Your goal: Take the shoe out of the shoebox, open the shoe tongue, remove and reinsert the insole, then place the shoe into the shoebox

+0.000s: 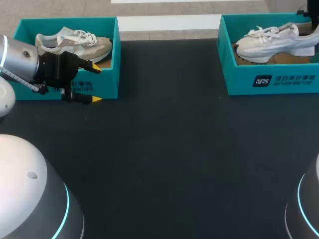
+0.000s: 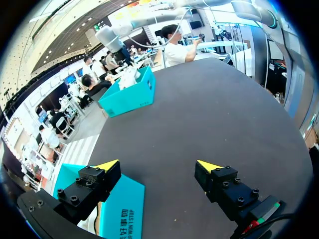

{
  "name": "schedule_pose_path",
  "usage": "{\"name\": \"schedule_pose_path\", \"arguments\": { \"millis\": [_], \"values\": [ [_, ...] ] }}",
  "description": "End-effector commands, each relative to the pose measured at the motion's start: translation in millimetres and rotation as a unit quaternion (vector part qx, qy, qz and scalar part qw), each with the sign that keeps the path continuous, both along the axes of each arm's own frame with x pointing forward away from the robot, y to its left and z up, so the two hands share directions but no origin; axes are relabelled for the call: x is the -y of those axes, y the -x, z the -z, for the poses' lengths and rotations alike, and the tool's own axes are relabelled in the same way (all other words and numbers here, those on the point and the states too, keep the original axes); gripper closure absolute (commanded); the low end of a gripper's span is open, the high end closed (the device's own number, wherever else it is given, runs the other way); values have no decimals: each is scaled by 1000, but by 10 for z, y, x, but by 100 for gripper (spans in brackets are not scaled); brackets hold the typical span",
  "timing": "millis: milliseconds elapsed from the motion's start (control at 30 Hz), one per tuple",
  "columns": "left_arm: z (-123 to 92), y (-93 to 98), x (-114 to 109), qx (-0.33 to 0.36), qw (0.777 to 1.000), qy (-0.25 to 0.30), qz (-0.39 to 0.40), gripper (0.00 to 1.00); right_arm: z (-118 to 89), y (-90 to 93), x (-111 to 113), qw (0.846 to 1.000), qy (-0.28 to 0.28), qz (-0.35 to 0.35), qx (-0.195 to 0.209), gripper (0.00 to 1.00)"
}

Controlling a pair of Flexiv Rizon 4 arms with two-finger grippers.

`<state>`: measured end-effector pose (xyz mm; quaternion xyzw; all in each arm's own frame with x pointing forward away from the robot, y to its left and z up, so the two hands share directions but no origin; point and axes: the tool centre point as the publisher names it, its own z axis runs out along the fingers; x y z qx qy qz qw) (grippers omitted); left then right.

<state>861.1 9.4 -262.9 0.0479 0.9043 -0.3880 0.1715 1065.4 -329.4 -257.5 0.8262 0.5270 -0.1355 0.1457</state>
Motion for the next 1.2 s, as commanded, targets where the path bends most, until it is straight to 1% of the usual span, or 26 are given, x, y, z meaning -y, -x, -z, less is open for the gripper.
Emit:
{"name": "schedule_pose_path", "arguments": {
  "millis": [33, 133, 467, 800, 1200],
  "values": [
    [-2, 11, 2, 0, 1000, -1, -1, 0, 117, -20, 13, 1000, -1, 2, -2, 100],
    [-2, 11, 2, 0, 1000, -1, -1, 0, 188, 19, 47, 1000, 5, 5, -6, 100],
    [-2, 11, 2, 0, 1000, -1, -1, 0, 372, 234, 127, 1000, 4, 24, -20, 100],
    [-2, 11, 2, 0, 1000, -1, -1, 0, 559, 417, 97, 999, 3, 22, -33, 100],
    [-2, 11, 2, 0, 1000, -1, -1, 0, 810, 550, 152, 999, 11, 25, -41, 100]
  ]
}}
